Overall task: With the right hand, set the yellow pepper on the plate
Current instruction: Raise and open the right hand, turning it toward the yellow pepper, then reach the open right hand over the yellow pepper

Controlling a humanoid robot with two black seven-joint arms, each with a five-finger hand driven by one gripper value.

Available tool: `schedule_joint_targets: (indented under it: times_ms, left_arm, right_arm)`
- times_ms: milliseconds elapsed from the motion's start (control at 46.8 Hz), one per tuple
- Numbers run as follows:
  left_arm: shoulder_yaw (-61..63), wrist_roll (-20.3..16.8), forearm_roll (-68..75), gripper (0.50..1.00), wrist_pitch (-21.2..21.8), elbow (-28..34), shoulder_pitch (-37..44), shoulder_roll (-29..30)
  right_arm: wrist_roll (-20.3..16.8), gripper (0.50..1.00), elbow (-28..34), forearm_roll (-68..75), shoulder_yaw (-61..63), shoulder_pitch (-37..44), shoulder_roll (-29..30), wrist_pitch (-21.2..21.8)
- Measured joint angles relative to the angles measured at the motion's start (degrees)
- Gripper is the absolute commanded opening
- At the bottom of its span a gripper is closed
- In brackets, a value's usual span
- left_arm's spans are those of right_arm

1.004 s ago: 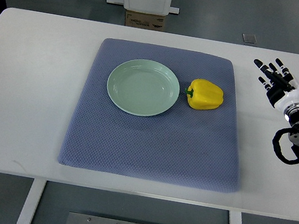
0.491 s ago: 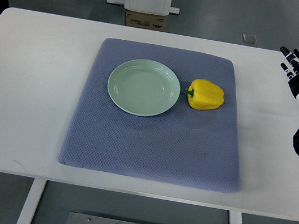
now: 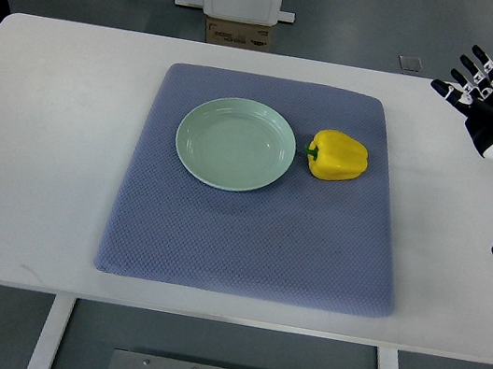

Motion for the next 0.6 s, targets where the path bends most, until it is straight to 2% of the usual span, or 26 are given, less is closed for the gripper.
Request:
schedule_joint_targets:
  times_ms: [171, 299, 427, 598]
  left_arm:
    - [0.0, 0.0, 0.0, 1.000, 0.0, 0.0, 0.0, 0.0]
    - [0.0, 0.0, 0.0, 1.000, 0.0, 0.0, 0.0, 0.0]
    - [0.0, 0.0, 0.0, 1.000, 0.0, 0.0, 0.0, 0.0]
    - [0.0, 0.0, 0.0, 1.000, 0.0, 0.0, 0.0, 0.0]
  right_arm:
    - [1.0, 1.000, 5.5, -6.6, -6.5, 0.8, -5.8, -0.1]
    - [1.6, 1.000, 7.4, -12.1, -10.1, 1.6, -7.4, -0.5]
    - [1.7, 0.998, 7.6, -17.5, -15.6, 3.8, -7.4, -3.1]
    - [1.8, 0.998, 7.8, -19.9, -29.7, 12.4, -6.8, -7.9]
